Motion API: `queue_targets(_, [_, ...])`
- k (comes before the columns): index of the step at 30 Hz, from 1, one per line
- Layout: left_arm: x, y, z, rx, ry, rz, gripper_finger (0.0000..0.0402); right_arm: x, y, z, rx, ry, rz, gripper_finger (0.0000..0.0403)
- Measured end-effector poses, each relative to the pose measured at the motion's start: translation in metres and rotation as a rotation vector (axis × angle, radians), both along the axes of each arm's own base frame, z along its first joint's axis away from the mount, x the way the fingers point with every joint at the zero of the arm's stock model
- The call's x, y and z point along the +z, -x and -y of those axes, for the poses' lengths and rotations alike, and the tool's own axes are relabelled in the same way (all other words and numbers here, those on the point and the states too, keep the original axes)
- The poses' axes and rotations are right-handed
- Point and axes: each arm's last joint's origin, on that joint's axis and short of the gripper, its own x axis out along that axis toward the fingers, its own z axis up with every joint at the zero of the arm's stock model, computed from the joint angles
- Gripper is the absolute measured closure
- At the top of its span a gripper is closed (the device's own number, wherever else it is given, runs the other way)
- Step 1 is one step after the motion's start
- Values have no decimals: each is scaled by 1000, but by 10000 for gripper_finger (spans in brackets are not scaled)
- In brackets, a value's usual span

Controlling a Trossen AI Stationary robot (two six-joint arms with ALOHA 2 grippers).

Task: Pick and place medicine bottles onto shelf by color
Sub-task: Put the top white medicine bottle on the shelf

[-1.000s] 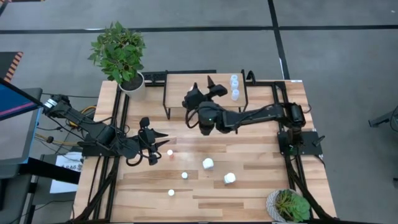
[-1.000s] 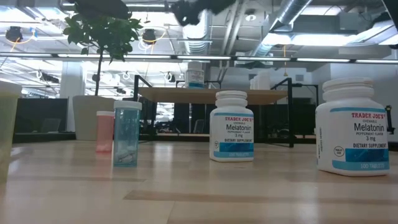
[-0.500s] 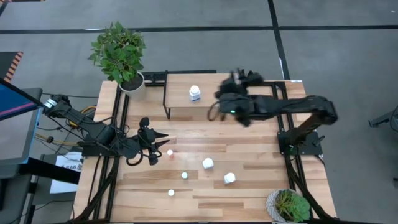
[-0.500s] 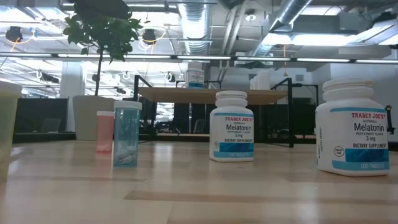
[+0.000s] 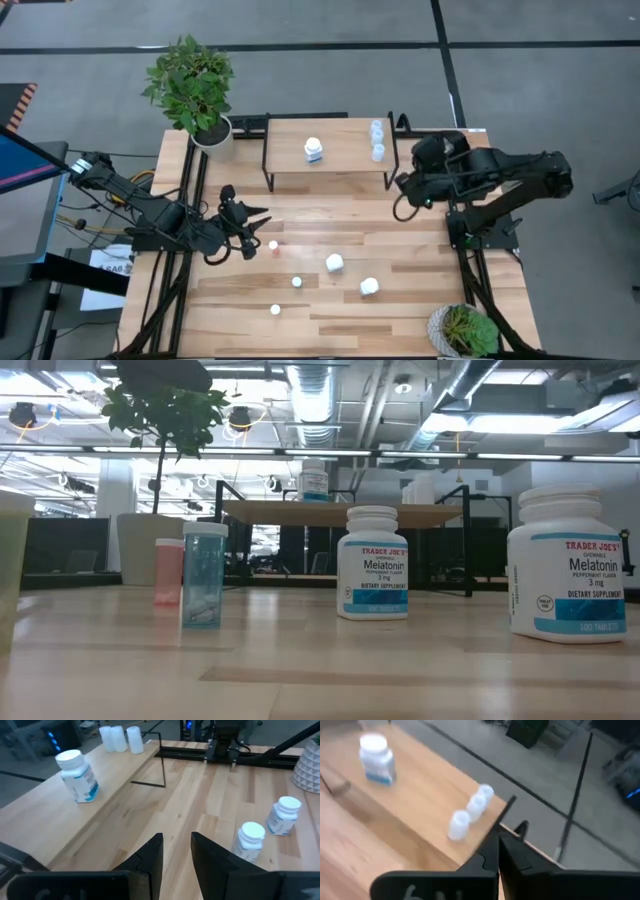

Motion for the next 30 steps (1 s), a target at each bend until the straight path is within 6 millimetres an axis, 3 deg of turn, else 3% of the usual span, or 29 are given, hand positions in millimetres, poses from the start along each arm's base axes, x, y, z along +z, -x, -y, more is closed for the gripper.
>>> queue_targets(3, [1,0,-2,55,-28,18,313,-4,3,-4,41,-3,-108,387])
queue_targets(7, [1,-1,-9,140,-21,48,313,-10,2,-11,246,-126,-300,387])
queue_targets(10, [2,-5,-18,213,-7,66,313,-9,4,-15,331,-179,-335,382])
queue_targets(18, [-2,-18,-60,387,-17,30,313,3,28,-16,358,-186,-246,385])
queue_targets(27, [-12,-58,-92,268,-30,2,313,19,65,-13,368,-224,-77,394])
queue_targets(30, [-8,-63,-100,253,-45,44,313,22,76,-13,395,-227,-46,390])
